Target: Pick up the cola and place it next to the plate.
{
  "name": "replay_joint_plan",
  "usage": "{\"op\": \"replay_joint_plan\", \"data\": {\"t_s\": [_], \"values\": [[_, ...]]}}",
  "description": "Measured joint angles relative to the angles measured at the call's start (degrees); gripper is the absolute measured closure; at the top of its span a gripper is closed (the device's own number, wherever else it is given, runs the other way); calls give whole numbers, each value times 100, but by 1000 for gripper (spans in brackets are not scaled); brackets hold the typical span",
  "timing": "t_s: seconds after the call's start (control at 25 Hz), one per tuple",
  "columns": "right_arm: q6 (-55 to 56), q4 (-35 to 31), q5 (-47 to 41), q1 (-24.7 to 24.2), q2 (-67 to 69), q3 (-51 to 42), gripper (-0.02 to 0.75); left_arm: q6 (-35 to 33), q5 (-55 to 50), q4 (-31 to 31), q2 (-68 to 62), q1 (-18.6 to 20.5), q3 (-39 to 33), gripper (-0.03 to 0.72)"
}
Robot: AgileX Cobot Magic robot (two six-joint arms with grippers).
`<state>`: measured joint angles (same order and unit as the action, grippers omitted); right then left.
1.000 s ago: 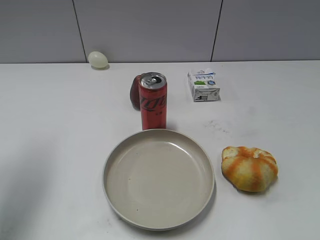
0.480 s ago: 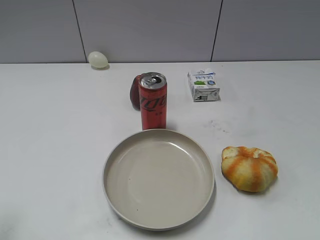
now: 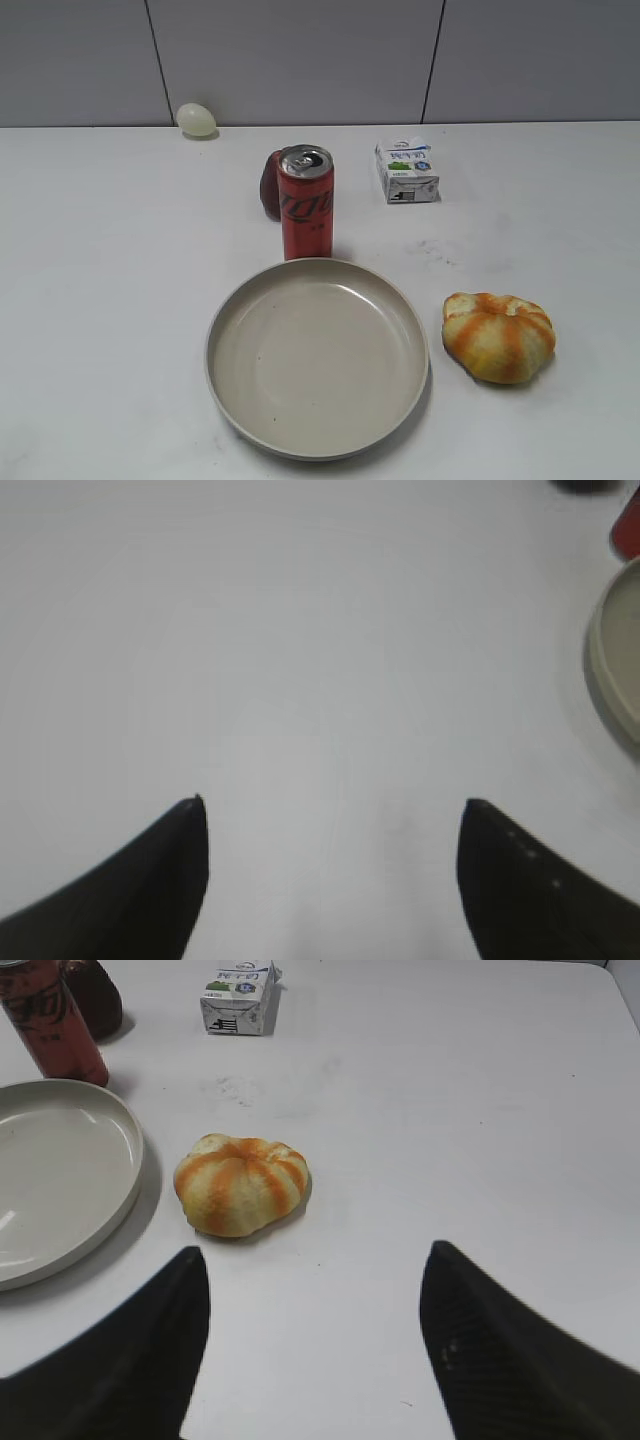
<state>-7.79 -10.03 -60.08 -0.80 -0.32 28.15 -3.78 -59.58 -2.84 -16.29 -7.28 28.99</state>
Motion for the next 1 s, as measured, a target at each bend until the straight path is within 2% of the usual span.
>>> {"op": "replay_joint_plan", "data": {"t_s": [0.44, 1.0], "values": [[0, 0, 0, 0, 0, 0, 206, 0, -5, 0, 1601, 0, -19, 101], [-3, 1, 5, 0, 0, 0, 206, 0, -6, 17, 1661, 0, -19, 135]]}}
